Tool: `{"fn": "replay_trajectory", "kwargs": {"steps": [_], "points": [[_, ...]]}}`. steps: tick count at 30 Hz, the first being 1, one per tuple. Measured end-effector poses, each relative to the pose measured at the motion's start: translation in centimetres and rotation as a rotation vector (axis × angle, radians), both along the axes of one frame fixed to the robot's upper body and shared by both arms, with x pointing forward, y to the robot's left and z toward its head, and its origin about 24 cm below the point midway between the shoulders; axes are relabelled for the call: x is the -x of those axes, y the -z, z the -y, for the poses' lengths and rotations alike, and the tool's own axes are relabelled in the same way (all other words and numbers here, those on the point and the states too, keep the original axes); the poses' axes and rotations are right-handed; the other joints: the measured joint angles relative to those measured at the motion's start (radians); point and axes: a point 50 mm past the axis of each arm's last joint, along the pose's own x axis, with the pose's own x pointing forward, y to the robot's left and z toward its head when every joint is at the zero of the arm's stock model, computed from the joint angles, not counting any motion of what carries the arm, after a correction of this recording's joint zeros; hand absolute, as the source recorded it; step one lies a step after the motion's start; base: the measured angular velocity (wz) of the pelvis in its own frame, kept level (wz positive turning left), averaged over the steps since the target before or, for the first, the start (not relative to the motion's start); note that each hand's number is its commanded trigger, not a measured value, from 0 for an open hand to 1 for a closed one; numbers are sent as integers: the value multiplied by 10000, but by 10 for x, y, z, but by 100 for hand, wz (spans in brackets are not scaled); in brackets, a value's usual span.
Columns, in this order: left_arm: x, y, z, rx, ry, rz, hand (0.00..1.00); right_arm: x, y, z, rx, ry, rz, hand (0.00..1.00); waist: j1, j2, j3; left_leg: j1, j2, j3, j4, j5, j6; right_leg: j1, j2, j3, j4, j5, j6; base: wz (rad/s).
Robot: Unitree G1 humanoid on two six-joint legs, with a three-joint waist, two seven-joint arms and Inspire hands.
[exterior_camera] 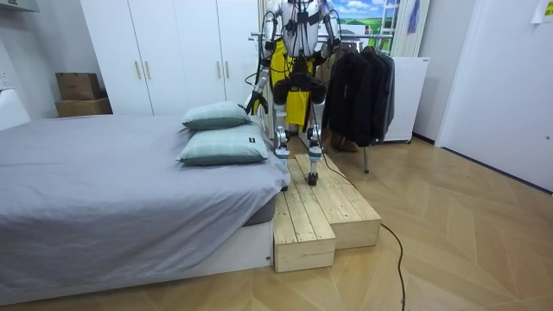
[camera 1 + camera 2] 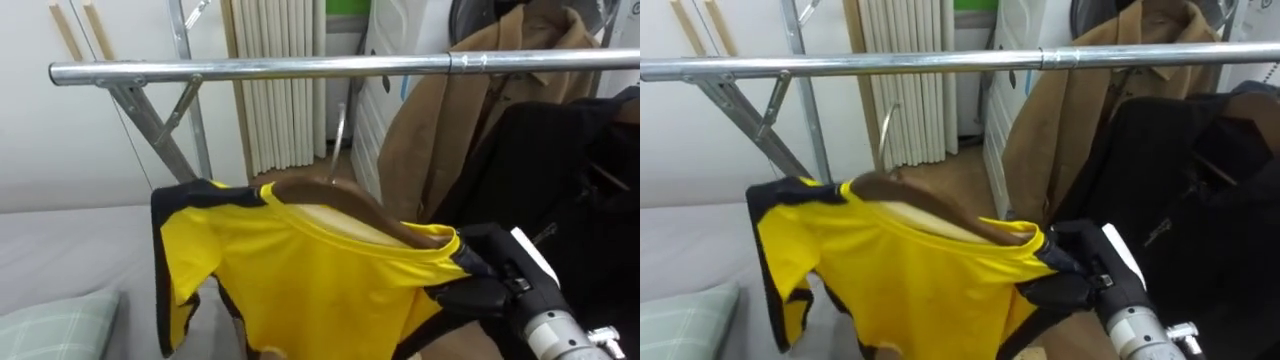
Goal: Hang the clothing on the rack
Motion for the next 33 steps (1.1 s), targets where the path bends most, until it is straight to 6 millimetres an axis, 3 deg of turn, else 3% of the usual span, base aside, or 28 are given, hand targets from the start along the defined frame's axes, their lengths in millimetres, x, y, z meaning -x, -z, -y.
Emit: {"fn": "replay_trajectory", "kwargs": {"steps": [4,10,33], "points": [[-3,0,1,31,149,114,0,-2,-1,-1,-1032,66,14,100,-7,3,3,-23,-38,-304,-4,0,5,122,-62,-277,-90,-37,29,20],[-4,0,2,129,226,152,0,-6,-4,-3,-1254,24,144,100,192,21,13,16,-43,-516,-37,2,7,274,-35,-317,-168,-36,31,3],[3,-2,0,138,1153,43,0,-31,-10,3,-1055,471,303,100,288,-191,-3,13,-96,-821,-61,4,11,361,-63,-438,-211,-56,56,1]]}}
